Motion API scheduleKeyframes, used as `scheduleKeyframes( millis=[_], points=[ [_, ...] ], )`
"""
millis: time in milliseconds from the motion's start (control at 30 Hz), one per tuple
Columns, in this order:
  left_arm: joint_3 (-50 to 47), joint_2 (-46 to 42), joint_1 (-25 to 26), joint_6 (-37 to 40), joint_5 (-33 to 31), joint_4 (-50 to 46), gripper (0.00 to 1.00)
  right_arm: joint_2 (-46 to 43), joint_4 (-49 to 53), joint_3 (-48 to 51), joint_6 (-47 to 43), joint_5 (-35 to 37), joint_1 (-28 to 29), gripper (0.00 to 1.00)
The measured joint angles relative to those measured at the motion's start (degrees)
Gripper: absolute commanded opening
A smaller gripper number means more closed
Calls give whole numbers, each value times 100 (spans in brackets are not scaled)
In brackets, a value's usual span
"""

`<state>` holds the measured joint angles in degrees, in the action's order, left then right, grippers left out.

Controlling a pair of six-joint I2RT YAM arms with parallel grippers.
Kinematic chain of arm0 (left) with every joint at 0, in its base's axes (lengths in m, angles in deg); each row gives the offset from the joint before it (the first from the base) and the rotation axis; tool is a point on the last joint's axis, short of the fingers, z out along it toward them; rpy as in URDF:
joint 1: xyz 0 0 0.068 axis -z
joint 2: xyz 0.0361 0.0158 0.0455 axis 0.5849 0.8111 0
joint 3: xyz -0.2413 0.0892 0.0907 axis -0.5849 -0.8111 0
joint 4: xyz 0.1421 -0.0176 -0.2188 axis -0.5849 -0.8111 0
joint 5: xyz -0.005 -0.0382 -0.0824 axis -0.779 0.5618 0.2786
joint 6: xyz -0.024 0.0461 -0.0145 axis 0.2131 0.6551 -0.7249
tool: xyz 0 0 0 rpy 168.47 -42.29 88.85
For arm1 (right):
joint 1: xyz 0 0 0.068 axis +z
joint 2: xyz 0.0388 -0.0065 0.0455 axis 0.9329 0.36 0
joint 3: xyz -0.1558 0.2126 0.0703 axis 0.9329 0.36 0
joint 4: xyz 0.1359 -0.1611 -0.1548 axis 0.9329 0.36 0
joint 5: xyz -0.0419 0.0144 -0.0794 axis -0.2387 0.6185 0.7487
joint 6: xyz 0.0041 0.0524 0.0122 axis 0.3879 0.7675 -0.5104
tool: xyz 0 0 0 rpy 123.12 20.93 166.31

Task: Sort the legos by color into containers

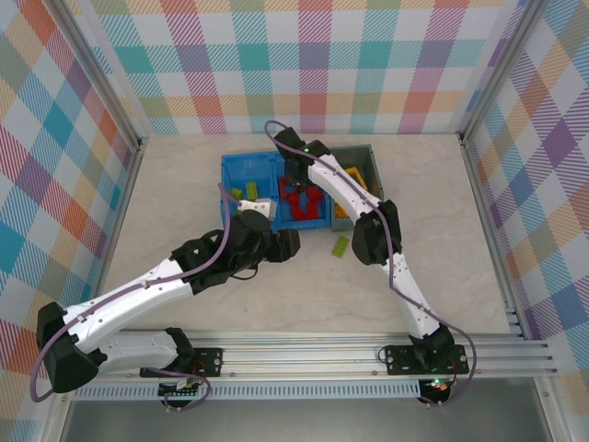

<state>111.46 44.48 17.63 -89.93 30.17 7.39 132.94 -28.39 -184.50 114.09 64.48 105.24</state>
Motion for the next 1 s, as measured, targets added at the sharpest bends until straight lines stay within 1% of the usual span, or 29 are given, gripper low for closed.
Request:
scheduleKeyframes(
  millis=[100,200,467,600,633,700,800,900,967,1000],
  points=[
    [0,0,33,0,-35,-2,62,81,-55,-57,-17,26,0,49],
    [0,0,55,0,-42,-7,62,140,-55,-61,-22,24,0,53],
    [0,-46,160,-2,-109,-81,62,79,-55,-85,-151,22,37,52],
    [0,-20,192,-7,-101,-92,66,-343,-55,-35,-278,24,103,52],
    [2,22,205,-4,-79,-87,67,-599,-59,79,-289,28,131,52],
    [13,214,256,0,-61,-85,68,-1309,-162,608,-295,44,164,53],
    [122,817,356,87,-20,-57,72,-3060,-577,2295,-302,61,229,58],
    [461,1663,522,264,4,-55,74,-4959,-1038,4074,-345,-61,232,63],
    [979,2426,634,378,7,-138,75,-6170,-1156,5149,-376,-249,225,64],
    [1257,2763,662,420,4,-232,75,-6588,-1126,5484,-378,-323,205,64]
  ],
)
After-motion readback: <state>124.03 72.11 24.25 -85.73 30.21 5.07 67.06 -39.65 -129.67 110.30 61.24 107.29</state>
